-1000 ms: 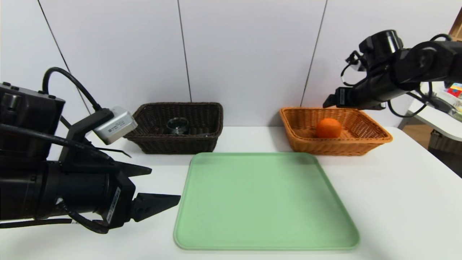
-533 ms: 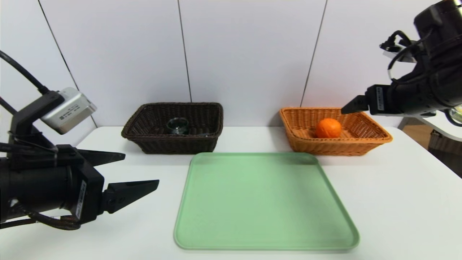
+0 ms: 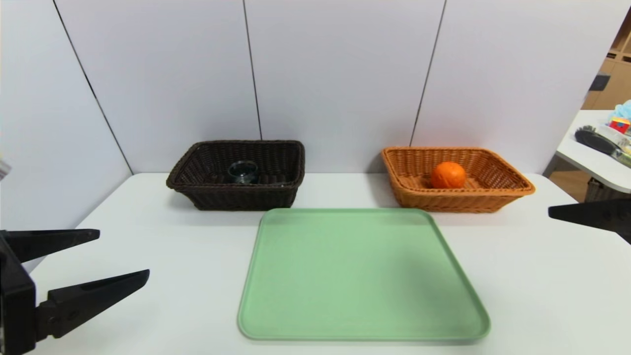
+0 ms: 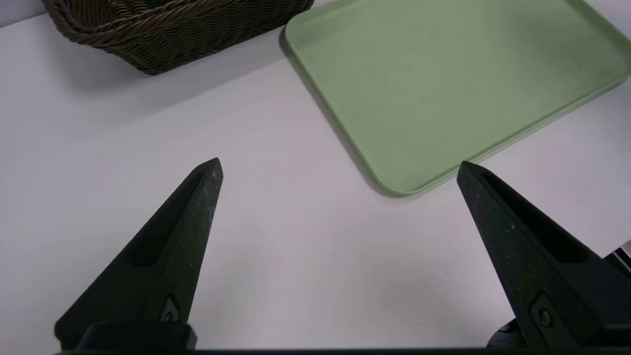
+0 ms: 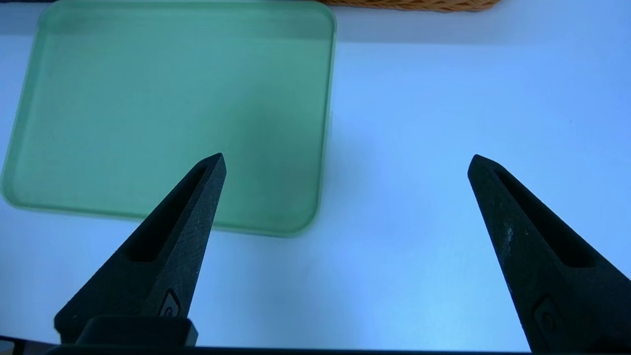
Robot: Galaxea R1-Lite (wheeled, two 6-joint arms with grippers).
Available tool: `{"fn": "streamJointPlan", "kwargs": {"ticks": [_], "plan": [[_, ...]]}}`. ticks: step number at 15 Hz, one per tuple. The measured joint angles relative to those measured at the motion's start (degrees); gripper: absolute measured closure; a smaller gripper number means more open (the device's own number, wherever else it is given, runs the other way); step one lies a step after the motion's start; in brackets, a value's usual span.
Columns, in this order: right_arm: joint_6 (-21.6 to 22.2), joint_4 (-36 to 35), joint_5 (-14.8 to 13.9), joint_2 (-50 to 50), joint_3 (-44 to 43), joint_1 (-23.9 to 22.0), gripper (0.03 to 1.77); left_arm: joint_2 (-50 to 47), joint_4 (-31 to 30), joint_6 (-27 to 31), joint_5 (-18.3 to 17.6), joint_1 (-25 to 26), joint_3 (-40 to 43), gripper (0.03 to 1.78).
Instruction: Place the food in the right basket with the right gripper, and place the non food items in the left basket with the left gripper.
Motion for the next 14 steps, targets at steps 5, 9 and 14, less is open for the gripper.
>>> {"fn": "streamJointPlan", "kwargs": {"ticks": [5, 9, 14], "plan": [[-0.02, 3.13, 0.0, -13.28, 7.06, -0.3, 0.11, -9.12, 1.35, 0.39, -0.05, 6.29, 7.41, 0.12], [-0.41, 3.41, 0.04, -20.55, 10.84, -2.78, 0.11, -16.51, 1.43, 2.29, -0.18, 12.19, 12.35, 0.12], [-0.9, 6.72, 1.57, -28.26, 13.24, -6.67, 0.11, -26.21, 1.38, 4.11, -0.3, 16.98, 19.57, 0.12]]}}
